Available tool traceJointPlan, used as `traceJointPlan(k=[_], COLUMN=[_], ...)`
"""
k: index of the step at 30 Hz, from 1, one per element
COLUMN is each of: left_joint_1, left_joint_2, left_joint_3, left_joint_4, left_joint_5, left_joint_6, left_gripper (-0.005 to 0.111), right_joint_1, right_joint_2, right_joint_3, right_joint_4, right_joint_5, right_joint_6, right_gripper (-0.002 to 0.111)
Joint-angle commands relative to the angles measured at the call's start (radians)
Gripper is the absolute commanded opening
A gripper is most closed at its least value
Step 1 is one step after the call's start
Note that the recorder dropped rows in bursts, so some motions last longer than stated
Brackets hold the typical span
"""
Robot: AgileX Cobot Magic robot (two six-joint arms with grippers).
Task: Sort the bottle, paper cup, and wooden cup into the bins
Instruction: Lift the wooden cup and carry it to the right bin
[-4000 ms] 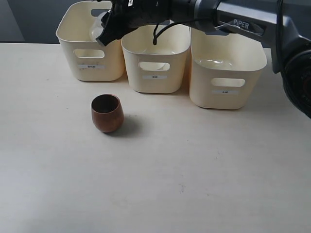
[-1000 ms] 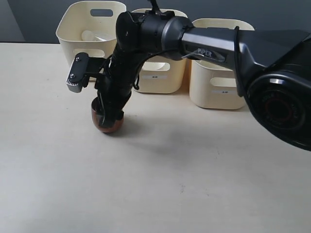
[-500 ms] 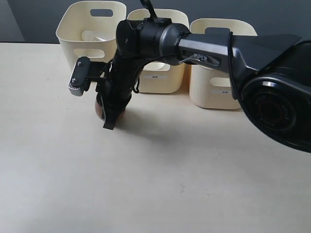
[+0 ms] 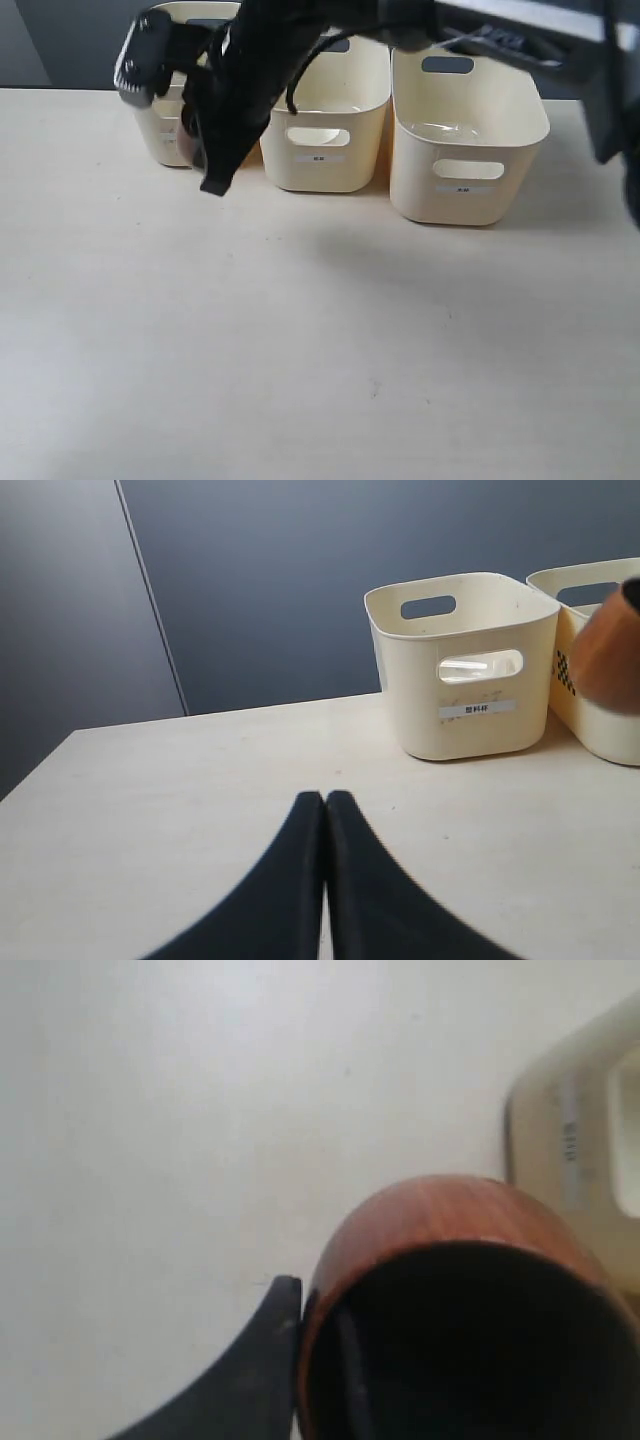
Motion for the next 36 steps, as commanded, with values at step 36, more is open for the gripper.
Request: traceJointPlan(k=[36], left_joint_1=[0.000], left_joint_2=[-0.005], left_joint_3=[0.002], left_joint_4=[0.000], left_joint_5=[-0.007], left_joint_6=[-0.002], left_gripper=[0.000], right_joint_1=[-0.392], right_joint_2=[-0.342], right_joint_3=[0.153], right_joint_4=[-0.326], right_joint_5=[0.001], right_joint_6=[0.427], right_gripper=[-0.001])
